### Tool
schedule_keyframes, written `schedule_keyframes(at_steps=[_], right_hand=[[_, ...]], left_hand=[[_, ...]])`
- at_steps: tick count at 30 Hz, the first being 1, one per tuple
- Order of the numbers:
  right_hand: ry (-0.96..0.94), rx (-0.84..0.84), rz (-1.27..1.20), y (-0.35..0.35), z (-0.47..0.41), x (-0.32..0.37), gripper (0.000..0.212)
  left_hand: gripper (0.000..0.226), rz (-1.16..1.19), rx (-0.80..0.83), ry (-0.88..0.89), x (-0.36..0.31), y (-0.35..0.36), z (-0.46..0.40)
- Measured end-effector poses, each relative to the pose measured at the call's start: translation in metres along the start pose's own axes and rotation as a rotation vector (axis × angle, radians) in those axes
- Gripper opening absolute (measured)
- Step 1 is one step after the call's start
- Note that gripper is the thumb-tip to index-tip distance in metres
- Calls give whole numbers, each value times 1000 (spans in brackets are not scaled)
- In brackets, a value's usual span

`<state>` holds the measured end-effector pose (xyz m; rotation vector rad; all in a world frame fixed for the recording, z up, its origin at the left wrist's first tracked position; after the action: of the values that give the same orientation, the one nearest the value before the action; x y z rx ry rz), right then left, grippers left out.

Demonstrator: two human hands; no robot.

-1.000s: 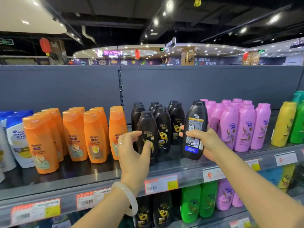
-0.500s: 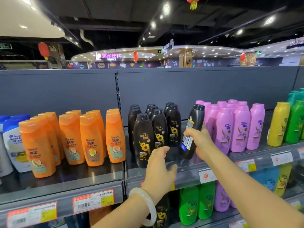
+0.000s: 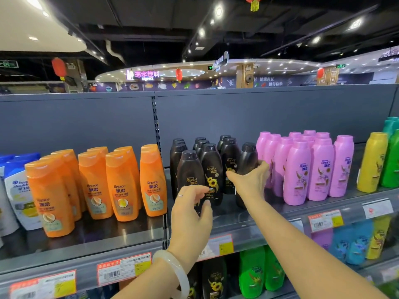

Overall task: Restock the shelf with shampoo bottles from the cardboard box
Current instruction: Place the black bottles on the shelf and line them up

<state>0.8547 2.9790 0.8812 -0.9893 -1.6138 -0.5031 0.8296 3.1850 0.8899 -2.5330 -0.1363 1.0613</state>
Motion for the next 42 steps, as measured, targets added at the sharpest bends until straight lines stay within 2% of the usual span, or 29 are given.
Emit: schedule_keyframes(at_steps=[3,8,13,17,20,23,27,30,35,42], right_hand=[[60,40,121,9,-4,-4,99],[17,122,177,9,-2,-6,105],[-84,248,204,9,4,-16,119],[-13,305,266,7,11,-27,132],[38,362,386,1,11,-27,134],[65,410,399,-5,11,-29,130],[39,366,328,-13,14,-34,114],[5,327,328,-12,17,-36,110],[-16,281,359,-9,19,-36,103],[-18,206,540,-4,19,-32,75]], left_hand=[[41,7,-9,-24,5,-5,1],[31,26,-29,-43,14,-10,4],[44,39,-33,-73,19,-14,4],[46,41,-84,-85,23,-19,4],[38,20,-118,-74,28,-27,2],[35,-10,-118,-147,39,-30,-1],[64,-39,9,-339,61,-14,-2],[73,-68,79,-444,76,-3,0],[80,-142,66,-439,74,-2,-7],[56,-127,51,-431,71,2,-14]])
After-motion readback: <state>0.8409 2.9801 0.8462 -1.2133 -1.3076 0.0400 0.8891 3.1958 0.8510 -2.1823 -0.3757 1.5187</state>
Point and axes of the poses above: each hand's wrist, its own z-axis away from the middle knuckle, its own y-axis out of the palm, x = y × z, the point moved 6 cm from there along -z, towards the middle knuckle, and after that the axes turned 6 degrees about x, right-handed, at the moved point
